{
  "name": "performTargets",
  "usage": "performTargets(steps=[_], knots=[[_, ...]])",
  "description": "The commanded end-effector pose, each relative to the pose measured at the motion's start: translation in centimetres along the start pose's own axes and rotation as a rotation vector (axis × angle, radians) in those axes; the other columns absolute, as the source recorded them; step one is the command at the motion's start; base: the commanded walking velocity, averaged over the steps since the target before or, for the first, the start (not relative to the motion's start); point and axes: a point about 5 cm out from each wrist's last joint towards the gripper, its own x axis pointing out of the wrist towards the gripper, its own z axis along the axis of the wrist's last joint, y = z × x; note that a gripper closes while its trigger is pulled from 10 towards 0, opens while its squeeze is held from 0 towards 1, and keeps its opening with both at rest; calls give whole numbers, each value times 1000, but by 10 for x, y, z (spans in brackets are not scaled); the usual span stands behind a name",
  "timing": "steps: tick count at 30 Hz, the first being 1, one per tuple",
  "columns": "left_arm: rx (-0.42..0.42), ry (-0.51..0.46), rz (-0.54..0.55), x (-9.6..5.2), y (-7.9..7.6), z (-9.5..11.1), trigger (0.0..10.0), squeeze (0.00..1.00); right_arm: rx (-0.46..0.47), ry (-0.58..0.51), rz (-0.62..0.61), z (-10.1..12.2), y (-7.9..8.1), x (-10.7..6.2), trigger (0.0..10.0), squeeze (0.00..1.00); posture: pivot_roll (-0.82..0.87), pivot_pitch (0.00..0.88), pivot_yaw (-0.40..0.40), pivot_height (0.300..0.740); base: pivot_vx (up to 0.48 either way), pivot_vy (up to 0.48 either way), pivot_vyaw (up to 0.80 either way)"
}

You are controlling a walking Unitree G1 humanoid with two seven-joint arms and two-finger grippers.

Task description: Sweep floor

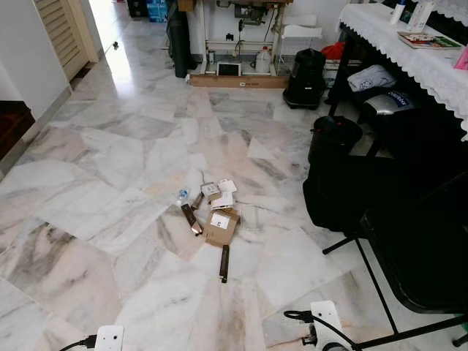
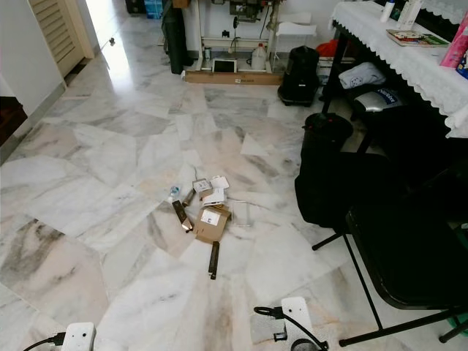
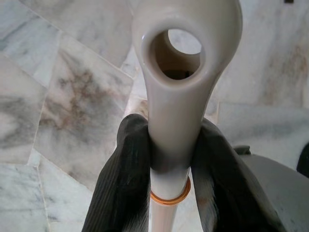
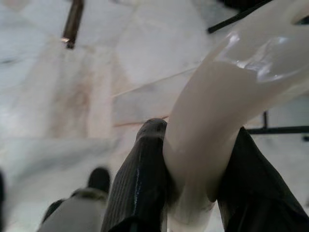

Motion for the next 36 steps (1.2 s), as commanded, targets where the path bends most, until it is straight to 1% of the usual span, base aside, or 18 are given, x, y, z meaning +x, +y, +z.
performTargets(steps=[1,2,3,4,5,6,9,11,14,19,21,25,26,28,29,31,35,36], knots=[[-42,-25,33,-1,2,-2,10000,0,31,-42,-35,3,-1,-1,10000,0,-30,0,-38,740,0,0,0],[-37,-42,38,-2,2,0,10000,0,62,-74,-62,8,-19,2,10000,0,-30,0,-38,740,0,0,0],[-41,-56,42,-2,2,1,10000,0,70,-126,-98,19,-47,5,10000,0,-26,0,-40,740,0,0,0],[-34,-148,65,0,10,17,10000,0,77,-171,-132,30,-71,6,10000,0,-26,0,-40,740,0,0,0],[-32,-253,83,1,20,40,10000,0,86,-207,-158,38,-86,6,10000,0,-29,0,-39,740,0,0,0],[-26,-395,108,0,33,76,10000,0,91,-250,-195,48,-98,5,10000,0,-29,0,-38,740,0,0,0],[-14,-487,111,-3,36,101,10000,0,94,-294,-220,58,-104,4,10000,0,-30,0,-35,740,0,0,0],[-25,-551,115,-6,37,117,10000,0,85,-324,-231,66,-108,4,10000,0,-30,0,-35,740,0,0,0],[-53,-653,123,-13,41,139,10000,0,115,-375,-250,79,-116,3,10000,0,-32,0,-34,740,0,0,0],[-91,-817,127,-32,49,182,10000,0,211,-488,-241,107,-128,-1,10000,0,-30,0,-36,740,0,0,0],[-94,-839,120,-36,48,189,10000,0,222,-508,-248,112,-128,-2,10000,0,-30,0,-36,740,0,0,0],[-99,-868,92,-42,40,197,10000,0,228,-563,-273,125,-130,-4,10000,0,-30,0,-36,740,0,0,0],[-102,-873,79,-43,35,199,10000,0,236,-597,-295,133,-133,-7,10000,0,-33,0,-31,740,0,0,0],[-105,-874,68,-45,31,200,10000,0,247,-623,-312,139,-135,-8,10000,0,-33,0,-31,740,0,0,0],[-103,-875,62,-45,29,201,10000,0,247,-634,-322,142,-137,-9,10000,0,-33,0,-31,740,0,0,0],[-109,-884,44,-48,21,203,10000,0,227,-695,-351,153,-140,-14,10000,0,-35,0,-33,740,0,0,0],[-116,-887,23,-50,14,206,10000,0,249,-718,-353,157,-138,-15,10000,0,-36,0,-30,740,0,0,0],[-116,-888,13,-51,10,206,10000,0,267,-710,-333,156,-133,-14,10000,0,-44,0,-24,740,0,0,0]])
